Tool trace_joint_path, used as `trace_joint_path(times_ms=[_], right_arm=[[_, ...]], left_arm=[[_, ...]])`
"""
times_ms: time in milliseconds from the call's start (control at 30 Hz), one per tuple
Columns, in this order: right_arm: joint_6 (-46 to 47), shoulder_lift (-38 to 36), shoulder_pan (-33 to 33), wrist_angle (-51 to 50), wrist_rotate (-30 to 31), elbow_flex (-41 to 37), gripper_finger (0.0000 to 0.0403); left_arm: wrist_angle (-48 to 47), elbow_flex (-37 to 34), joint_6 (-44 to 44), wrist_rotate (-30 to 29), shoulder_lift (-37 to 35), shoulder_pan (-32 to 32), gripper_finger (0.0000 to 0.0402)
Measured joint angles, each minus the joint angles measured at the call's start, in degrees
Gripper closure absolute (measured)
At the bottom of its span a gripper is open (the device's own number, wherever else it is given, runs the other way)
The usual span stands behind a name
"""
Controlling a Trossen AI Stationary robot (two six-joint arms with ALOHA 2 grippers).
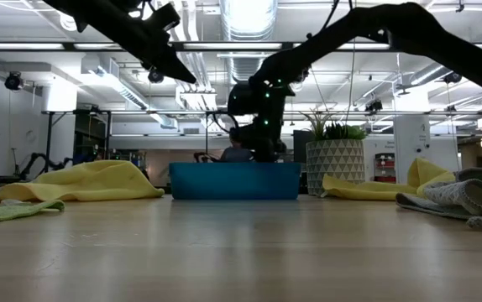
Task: Fold microfiber towels
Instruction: Put the folded blue microfiber cloth into the blue bin
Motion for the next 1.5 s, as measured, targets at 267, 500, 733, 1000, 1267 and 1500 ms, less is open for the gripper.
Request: trace_joint_path(times_ms=[267,500,733,1000,1267,1500], right_arm=[[0.05,0.04,0.00,2.41,2.62,-1.94,0.0394],[-1.35,0.02,-0.11,8.27,7.34,-4.04,0.0394],[-1.47,-3.21,0.47,6.47,7.62,-3.52,0.0394],[-1.91,-3.85,2.51,4.93,-7.71,-4.93,0.0394],[-4.46,-3.82,3.41,5.43,-6.19,-10.55,0.0394],[-4.29,-4.26,3.19,3.74,3.14,-9.60,0.0394]], left_arm=[[0.73,0.01,0.04,-0.05,0.00,0.00,0.0402],[0.95,0.01,0.37,-0.07,0.02,0.00,0.0402],[0.95,0.01,0.37,-0.07,0.02,0.00,0.0402],[0.97,0.01,0.50,-0.07,0.02,0.00,0.0402],[0.97,0.01,0.50,-0.07,0.04,0.00,0.0402],[2.06,0.01,0.50,-0.07,0.04,0.00,0.0402]])
